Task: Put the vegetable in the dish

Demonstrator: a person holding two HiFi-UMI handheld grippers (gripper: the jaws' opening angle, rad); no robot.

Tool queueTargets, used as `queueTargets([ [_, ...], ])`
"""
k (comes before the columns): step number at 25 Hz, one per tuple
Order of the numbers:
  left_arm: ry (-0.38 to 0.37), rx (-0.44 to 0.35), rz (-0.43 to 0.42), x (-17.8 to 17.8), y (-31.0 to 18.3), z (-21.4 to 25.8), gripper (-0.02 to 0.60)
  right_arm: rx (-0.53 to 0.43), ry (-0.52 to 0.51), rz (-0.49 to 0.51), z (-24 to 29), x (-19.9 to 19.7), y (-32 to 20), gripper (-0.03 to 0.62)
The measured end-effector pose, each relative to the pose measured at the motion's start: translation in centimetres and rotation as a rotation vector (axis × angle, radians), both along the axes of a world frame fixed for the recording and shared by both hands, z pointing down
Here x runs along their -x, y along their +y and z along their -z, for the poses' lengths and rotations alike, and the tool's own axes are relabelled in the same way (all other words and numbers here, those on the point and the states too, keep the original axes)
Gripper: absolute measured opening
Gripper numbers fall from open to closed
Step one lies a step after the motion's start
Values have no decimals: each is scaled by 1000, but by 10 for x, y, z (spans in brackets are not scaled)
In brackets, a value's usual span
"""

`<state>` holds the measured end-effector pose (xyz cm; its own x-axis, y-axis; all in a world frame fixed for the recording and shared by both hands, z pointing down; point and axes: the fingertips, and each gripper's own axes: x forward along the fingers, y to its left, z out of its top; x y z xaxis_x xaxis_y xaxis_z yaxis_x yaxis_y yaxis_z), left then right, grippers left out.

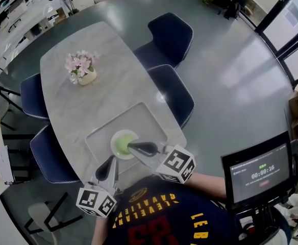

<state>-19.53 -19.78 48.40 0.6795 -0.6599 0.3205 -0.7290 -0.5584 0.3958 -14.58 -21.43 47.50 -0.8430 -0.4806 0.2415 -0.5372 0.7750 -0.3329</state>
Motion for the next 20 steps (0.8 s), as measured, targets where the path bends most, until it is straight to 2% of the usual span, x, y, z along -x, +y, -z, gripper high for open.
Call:
queueTargets([
  [20, 1, 62, 32, 9, 1, -16, 2, 41, 17, 7, -12, 6, 6, 6],
])
